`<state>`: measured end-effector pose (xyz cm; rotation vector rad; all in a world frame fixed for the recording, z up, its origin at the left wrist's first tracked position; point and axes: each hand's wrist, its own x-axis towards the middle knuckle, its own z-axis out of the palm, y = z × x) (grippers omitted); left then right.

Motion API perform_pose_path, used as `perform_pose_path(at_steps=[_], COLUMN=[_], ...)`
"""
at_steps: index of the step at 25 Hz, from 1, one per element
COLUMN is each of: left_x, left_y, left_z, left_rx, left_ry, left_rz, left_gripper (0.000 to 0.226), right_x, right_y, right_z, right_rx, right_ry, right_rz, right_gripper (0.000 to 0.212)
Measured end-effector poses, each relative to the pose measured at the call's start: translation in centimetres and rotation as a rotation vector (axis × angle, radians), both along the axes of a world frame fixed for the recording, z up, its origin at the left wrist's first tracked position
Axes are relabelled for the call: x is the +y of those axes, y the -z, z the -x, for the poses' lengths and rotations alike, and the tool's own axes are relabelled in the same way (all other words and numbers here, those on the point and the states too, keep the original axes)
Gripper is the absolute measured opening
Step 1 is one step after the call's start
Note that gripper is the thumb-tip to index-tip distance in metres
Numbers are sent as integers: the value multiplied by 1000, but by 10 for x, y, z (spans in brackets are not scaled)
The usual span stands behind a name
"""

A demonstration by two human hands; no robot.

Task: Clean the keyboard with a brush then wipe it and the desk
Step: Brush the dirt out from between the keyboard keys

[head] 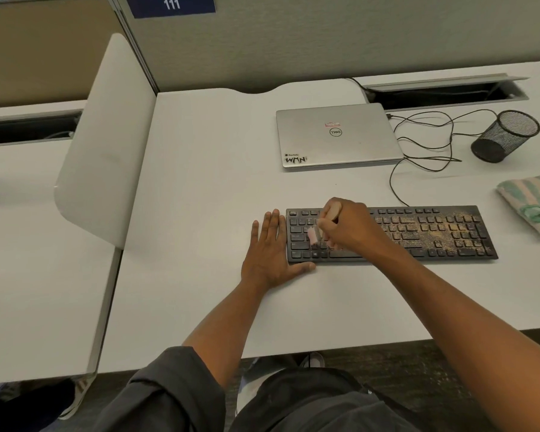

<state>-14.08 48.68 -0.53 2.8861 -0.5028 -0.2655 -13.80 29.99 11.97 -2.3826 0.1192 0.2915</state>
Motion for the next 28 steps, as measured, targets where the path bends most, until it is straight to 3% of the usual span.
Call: perform_pose_path(at_steps=[2, 7, 12, 16, 21, 24, 28], left_x=[0, 1, 0, 0, 1, 0, 0], left_y=[0, 0, -2, -3, -1, -1, -1], left_z=[0, 0, 1, 2, 1, 1, 0], left_rx=[3, -12, -3, -16, 9, -1, 2], left_ry=[4, 3, 0, -3, 2, 0, -4], left_rz=[-3, -3, 8, 16, 3, 9, 0], left_gripper=[134, 132, 131, 127, 135, 134, 135], right_x=[3, 5, 7, 2, -12, -9, -3], right_y=[1, -1, -1, -6, -1, 8, 4], right_z=[4, 7, 8, 4, -7, -7, -18], right_rx=[-36, 113, 12, 156, -68, -116, 22], right_ry=[-4, -126, -63, -146, 11, -2, -57], right_rz=[-35, 121, 25, 103, -42, 0, 111], right_gripper=[9, 22, 6, 18, 5, 4, 17])
